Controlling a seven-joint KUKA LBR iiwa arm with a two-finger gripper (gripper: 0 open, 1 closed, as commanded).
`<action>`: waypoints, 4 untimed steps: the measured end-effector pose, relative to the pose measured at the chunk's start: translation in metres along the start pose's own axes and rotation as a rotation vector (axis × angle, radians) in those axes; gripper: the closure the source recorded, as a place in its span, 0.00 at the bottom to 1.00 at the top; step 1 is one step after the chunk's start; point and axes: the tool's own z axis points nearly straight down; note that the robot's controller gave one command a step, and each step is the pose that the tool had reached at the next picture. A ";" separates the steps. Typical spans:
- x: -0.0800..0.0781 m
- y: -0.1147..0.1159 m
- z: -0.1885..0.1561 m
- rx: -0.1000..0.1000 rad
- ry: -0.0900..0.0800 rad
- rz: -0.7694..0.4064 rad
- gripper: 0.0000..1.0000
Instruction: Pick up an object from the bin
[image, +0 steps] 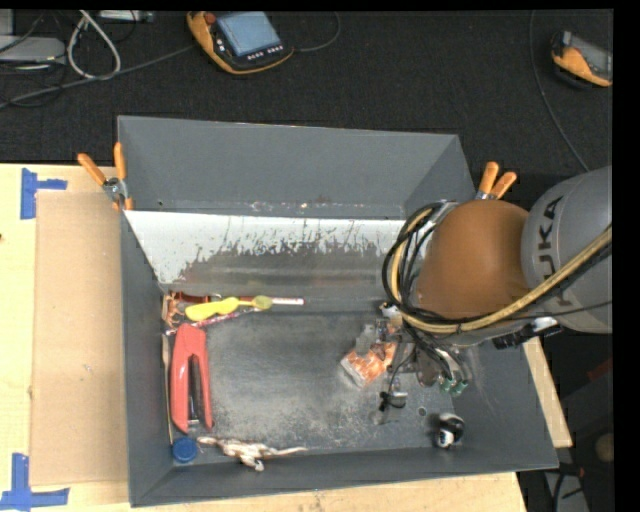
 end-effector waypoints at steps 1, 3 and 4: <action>-0.042 -0.036 0.020 -0.001 -0.003 -0.144 0.00; -0.069 -0.078 0.082 0.001 -0.008 0.030 1.00; -0.069 -0.078 0.082 0.001 -0.008 0.030 1.00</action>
Offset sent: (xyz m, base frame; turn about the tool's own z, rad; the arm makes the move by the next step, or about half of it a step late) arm 0.0363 -0.0480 -0.0526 -0.0230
